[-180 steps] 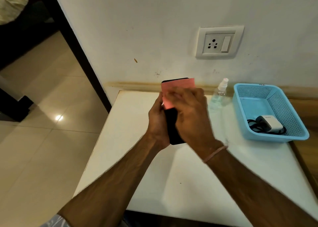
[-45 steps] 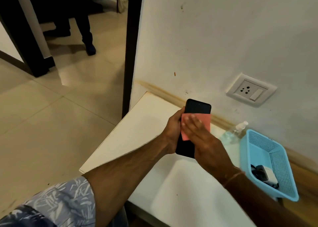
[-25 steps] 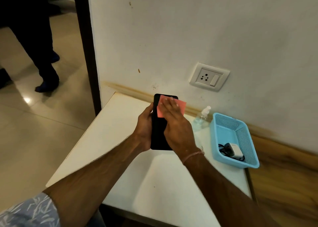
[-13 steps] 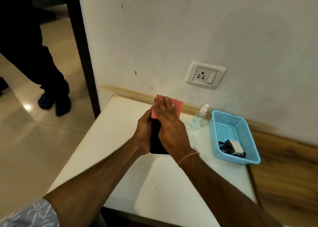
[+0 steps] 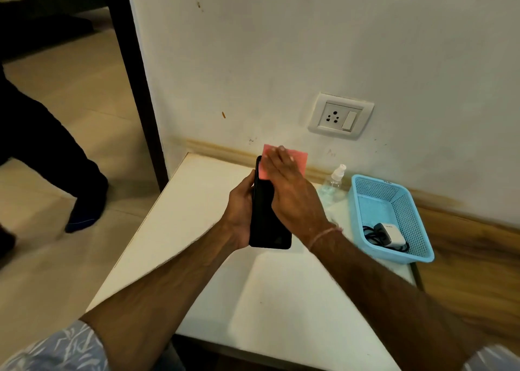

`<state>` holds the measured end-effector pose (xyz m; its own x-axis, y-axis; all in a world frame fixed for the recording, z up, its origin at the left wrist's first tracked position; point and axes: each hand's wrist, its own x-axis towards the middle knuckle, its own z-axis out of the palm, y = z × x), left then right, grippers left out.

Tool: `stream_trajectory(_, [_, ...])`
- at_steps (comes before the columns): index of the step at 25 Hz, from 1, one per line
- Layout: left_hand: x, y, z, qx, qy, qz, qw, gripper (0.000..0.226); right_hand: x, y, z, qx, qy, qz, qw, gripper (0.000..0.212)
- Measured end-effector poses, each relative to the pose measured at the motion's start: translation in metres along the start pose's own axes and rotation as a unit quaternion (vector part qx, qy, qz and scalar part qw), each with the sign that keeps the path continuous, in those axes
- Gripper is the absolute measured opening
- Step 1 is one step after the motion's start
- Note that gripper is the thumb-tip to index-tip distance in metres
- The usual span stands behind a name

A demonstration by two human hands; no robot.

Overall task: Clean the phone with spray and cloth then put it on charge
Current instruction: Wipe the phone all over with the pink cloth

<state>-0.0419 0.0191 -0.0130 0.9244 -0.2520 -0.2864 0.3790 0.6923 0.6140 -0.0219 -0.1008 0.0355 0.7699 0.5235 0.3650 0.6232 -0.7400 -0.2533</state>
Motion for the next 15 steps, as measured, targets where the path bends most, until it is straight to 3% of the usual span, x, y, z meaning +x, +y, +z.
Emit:
stream_trajectory(3, [-0.002,-0.002,0.002,-0.014,0.001,0.002,1.0,0.058,-0.001,-0.009,0.011,-0.006,0.004,-0.018,1.0,0.057])
stream_trajectory(7, [-0.001,0.002,0.0,-0.015,-0.036,-0.02,0.999,0.079,-0.068,-0.02,0.03,-0.027,0.01,-0.086,0.996,0.06])
stream_trajectory(11, [0.003,0.004,-0.004,-0.047,-0.052,-0.007,0.998,0.082,-0.126,-0.009,0.032,-0.069,-0.025,-0.143,0.987,0.087])
stream_trajectory(15, [0.005,0.0,-0.001,-0.055,-0.049,-0.009,0.997,0.084,-0.102,0.01,0.013,-0.058,0.003,-0.083,0.995,0.07])
